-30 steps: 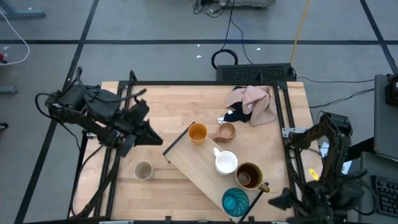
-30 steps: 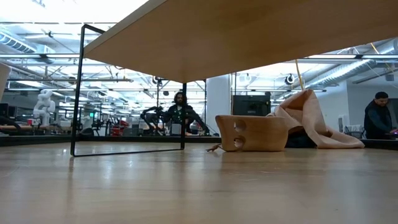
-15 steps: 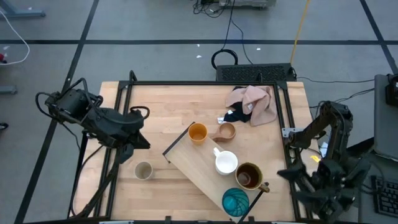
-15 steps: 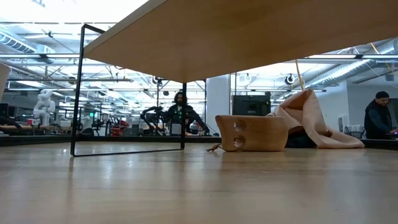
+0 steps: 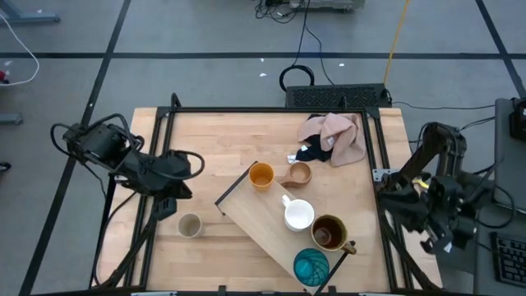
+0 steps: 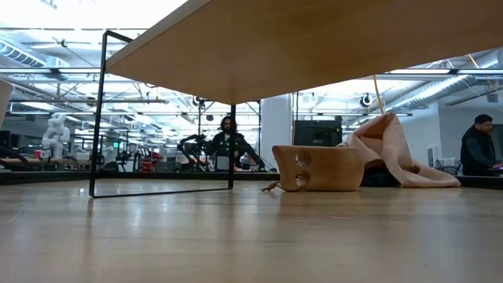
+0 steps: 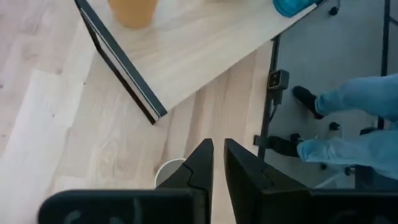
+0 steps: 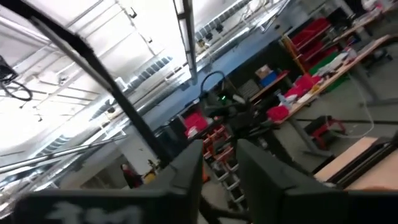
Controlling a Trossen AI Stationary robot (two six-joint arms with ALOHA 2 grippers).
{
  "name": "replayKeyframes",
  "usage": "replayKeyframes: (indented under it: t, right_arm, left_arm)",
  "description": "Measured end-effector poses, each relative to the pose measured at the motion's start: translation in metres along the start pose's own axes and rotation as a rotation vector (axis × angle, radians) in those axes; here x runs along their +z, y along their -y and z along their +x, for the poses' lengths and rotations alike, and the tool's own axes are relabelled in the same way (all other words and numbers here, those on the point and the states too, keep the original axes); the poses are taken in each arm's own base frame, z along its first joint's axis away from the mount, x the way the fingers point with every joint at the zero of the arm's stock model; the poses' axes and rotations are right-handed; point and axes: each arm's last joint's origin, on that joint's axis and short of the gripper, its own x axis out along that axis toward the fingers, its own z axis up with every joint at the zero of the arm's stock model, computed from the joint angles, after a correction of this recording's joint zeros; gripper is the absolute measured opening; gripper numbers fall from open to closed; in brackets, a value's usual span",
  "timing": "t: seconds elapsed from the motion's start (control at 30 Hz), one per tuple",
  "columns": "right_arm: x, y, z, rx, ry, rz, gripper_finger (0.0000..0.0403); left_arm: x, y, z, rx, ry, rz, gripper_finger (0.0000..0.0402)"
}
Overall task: Stack small to large cups/mugs on shelf
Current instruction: Put the brown wooden mug on the shelf
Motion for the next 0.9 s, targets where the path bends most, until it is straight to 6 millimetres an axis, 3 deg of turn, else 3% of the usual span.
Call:
replayKeyframes:
  t: [0.2,0.3,0.43,0.53,0.63,0.77,0.9]
  right_arm:
    - [0.021,0.016,0.007,-0.163,-0.043,-0.113,0.0034]
    - [0.034,0.028,0.011,-0.306,-0.119,-0.207,0.0031]
    - [0.046,0.042,0.017,-0.34,-0.107,-0.361,0.0031]
    - [0.051,0.055,0.019,-0.369,-0.063,-0.315,0.0029]
    - [0.04,0.066,0.024,-0.414,-0.018,-0.264,0.0027]
    - [0.006,0.081,0.026,-0.471,-0.053,-0.449,0.0027]
    - [-0.006,0.092,0.021,-0.474,-0.029,-0.343,0.0027]
  left_arm:
    - [0.001,-0.001,0.0,0.045,0.035,0.008,0.0037]
    - [0.002,-0.002,0.0,0.047,0.038,-0.005,0.0037]
    - [0.003,-0.003,0.0,0.062,0.055,-0.064,0.0037]
    - [0.003,-0.003,0.0,0.077,0.077,-0.178,0.0037]
    - [0.003,-0.003,0.0,0.069,0.077,-0.289,0.0037]
    - [0.004,-0.002,0.003,0.061,0.054,-0.336,0.0037]
    - [0.007,0.001,0.011,0.044,-0.002,-0.443,0.0037]
